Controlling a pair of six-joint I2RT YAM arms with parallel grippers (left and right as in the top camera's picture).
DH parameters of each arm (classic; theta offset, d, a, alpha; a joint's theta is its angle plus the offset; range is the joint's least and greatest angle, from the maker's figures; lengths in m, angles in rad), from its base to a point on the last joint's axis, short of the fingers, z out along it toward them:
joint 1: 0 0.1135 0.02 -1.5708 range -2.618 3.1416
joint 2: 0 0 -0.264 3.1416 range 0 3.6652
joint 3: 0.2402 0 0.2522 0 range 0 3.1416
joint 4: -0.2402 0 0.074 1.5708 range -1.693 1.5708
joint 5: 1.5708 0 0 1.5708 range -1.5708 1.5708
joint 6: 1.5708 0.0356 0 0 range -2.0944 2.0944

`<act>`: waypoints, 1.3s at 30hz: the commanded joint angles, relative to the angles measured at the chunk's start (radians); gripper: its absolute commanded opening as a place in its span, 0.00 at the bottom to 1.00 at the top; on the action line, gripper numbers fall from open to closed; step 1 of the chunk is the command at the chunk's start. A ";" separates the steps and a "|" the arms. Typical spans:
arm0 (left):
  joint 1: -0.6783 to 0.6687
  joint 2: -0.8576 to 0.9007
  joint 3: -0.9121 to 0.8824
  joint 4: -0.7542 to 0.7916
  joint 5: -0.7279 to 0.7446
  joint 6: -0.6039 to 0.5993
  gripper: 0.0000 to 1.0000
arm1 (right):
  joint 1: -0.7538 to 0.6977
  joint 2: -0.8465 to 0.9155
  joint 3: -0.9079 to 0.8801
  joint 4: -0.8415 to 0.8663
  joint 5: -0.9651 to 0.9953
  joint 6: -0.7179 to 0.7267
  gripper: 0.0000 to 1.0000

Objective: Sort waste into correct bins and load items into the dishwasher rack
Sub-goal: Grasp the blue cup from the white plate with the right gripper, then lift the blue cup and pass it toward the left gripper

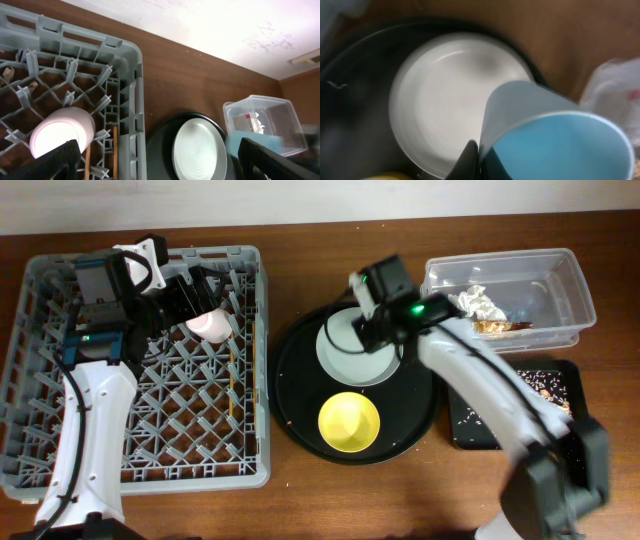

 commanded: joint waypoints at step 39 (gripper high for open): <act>-0.329 -0.042 0.011 0.096 1.001 0.383 0.81 | -0.180 -0.261 0.196 -0.367 -1.223 -0.337 0.04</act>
